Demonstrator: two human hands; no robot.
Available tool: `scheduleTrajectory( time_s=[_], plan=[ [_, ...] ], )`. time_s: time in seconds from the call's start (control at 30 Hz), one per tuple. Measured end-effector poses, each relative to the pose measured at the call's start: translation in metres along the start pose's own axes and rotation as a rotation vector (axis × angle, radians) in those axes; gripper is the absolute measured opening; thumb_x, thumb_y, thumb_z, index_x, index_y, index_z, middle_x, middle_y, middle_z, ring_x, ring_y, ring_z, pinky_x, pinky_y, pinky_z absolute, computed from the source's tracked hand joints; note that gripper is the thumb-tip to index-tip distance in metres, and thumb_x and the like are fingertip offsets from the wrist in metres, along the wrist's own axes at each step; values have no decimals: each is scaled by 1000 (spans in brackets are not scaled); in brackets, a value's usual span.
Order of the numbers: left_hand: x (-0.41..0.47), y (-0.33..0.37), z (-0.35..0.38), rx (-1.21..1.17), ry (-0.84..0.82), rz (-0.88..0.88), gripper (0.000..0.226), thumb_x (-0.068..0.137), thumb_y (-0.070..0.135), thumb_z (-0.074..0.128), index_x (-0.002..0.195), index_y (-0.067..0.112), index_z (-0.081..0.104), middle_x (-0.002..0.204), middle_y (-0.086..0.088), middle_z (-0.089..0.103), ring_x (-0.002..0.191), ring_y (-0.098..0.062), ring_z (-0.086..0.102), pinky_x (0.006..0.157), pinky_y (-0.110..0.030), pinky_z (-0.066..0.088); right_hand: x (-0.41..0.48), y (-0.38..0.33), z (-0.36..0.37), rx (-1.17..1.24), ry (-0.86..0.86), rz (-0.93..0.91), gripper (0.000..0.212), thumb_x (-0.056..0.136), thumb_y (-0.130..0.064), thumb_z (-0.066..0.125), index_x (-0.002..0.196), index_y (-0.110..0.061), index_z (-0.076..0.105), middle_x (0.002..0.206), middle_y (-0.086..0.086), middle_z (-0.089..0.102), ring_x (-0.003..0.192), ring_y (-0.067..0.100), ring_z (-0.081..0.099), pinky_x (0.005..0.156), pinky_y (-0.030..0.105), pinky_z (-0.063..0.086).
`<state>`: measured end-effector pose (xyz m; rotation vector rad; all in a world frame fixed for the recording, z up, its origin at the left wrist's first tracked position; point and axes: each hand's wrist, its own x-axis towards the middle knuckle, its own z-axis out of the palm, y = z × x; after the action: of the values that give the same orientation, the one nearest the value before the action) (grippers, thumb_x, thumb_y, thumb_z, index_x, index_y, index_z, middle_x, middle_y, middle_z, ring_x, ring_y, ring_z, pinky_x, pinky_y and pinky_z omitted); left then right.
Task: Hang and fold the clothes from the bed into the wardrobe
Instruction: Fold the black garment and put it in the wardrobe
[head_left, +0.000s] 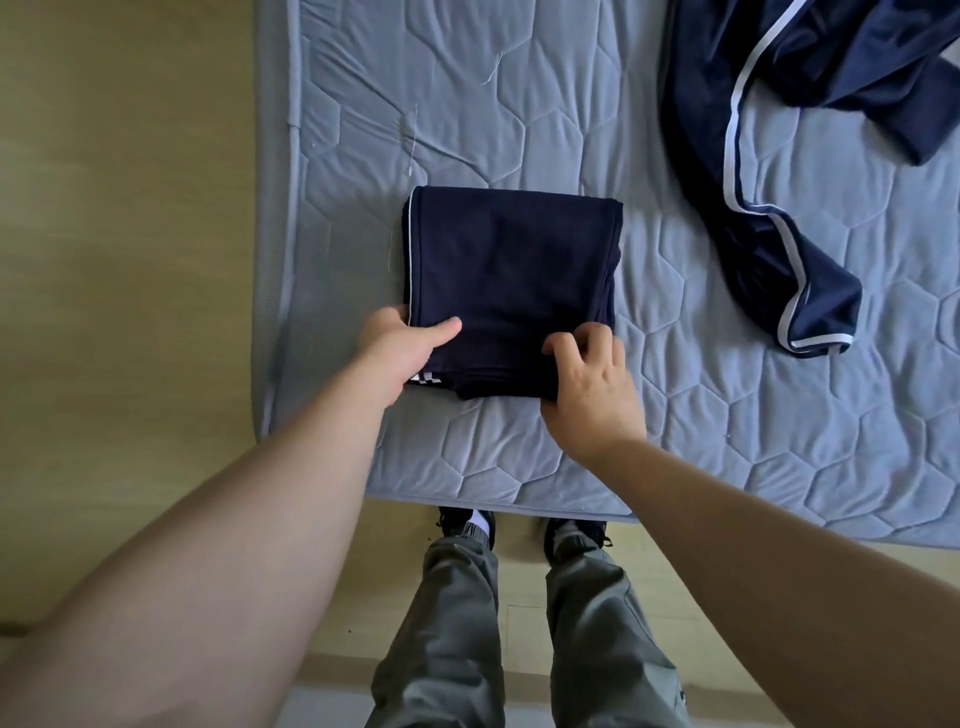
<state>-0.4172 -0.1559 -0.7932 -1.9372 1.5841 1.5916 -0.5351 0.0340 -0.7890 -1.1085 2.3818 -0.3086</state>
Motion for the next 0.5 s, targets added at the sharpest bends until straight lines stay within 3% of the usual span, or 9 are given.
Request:
scheduleTrajectory(
  time_s=[0.13, 0.23, 0.3, 0.37, 0.43, 0.5],
  plan=[
    [0, -14, 18, 283, 291, 41, 60, 73, 55, 80, 107, 11, 54, 111, -6, 63, 94, -29, 64, 87, -40, 53, -2, 0, 7, -6, -119, 101, 54, 81, -29, 70, 128, -25, 44, 128, 6, 36, 115, 26, 35, 90, 42, 48],
    [0, -15, 23, 339, 372, -17, 81, 68, 67, 76, 120, 9, 53, 128, -10, 55, 120, -32, 54, 101, -48, 46, 3, 0, 3, 141, -147, 169, 51, 81, -47, 57, 129, -30, 50, 130, -1, 37, 122, 22, 32, 100, 39, 37],
    [1, -17, 21, 266, 310, -83, 88, 64, 72, 74, 124, 12, 51, 129, -6, 57, 118, -30, 56, 100, -47, 48, 10, -1, -2, 409, -75, 367, 38, 81, -50, 53, 109, -28, 64, 123, -4, 45, 119, 18, 41, 102, 37, 37],
    [0, -20, 16, 94, 181, -112, 86, 63, 70, 77, 124, 16, 52, 122, 0, 63, 109, -24, 62, 97, -42, 51, 21, 0, -7, 785, 27, 680, 38, 77, -63, 57, 88, -27, 62, 117, -3, 51, 107, 13, 52, 96, 35, 43],
    [0, -24, 8, -46, 17, -102, 70, 64, 63, 81, 116, 22, 61, 112, 6, 70, 103, -16, 65, 92, -37, 53, 28, 5, -8, 982, 66, 924, 49, 71, -69, 67, 89, -25, 53, 120, 1, 54, 101, 15, 57, 89, 34, 47],
    [-3, -25, 3, -122, -176, -97, 47, 69, 51, 85, 106, 26, 69, 99, 13, 76, 100, -10, 68, 81, -31, 54, 29, 13, -5, 968, -16, 994, 64, 67, -59, 79, 109, -21, 50, 125, 3, 54, 106, 19, 59, 91, 38, 51]
  ],
)
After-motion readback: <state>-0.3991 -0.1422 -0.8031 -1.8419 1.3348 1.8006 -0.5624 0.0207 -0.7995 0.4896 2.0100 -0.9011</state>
